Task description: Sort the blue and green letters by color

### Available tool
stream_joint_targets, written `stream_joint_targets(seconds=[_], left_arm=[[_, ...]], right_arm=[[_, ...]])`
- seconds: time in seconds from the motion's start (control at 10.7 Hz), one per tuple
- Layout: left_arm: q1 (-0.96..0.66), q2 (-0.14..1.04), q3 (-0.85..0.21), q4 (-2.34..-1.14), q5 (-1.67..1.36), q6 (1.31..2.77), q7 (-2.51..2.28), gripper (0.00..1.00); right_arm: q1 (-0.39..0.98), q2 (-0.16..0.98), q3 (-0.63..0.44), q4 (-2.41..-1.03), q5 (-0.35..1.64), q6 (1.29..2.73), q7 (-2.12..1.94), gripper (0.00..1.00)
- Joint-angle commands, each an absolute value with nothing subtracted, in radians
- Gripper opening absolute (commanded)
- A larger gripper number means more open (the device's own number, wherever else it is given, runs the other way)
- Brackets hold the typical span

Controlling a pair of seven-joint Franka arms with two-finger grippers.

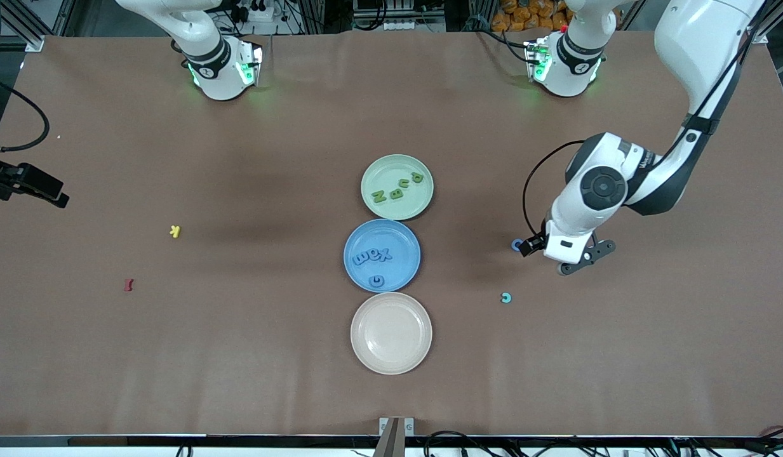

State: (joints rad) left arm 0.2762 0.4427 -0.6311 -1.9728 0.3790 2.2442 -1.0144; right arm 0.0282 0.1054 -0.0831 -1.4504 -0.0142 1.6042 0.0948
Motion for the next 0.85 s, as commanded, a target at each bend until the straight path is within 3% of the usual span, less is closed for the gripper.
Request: stream_joint_targets(seconds=[0.0, 0.09, 0.19, 0.38, 0.75], left_arm=[[0.148, 0.277, -0.448, -2.073, 0.223, 2.226, -0.785, 1.00], [0.024, 0.193, -0.299, -2.126, 0.098, 2.224, -0.634, 1.00], [-0.029, 0.136, -0.214, -2.170, 0.034, 2.224, -0.524, 1.00], [-0.037, 0.046, -0.187, -2.238, 0.023, 2.224, -0.479, 1.00], [-0.028, -0.046, -0.172, -2.148, 0.006, 2.108, -0.474, 1.00]], right_arm=[[0.034, 0.112, -0.084, -1.437, -0.005, 1.614, 0.112, 1.00], [0.034, 0.112, -0.084, -1.437, -0.005, 1.612, 0.112, 1.00], [0.034, 0.112, -0.084, -1.437, -0.005, 1.612, 0.112, 1.00], [0.035, 0.113, -0.084, -1.437, -0.005, 1.615, 0.112, 1.00], [0.037, 0.114, -0.084, -1.437, -0.005, 1.615, 0.112, 1.00]])
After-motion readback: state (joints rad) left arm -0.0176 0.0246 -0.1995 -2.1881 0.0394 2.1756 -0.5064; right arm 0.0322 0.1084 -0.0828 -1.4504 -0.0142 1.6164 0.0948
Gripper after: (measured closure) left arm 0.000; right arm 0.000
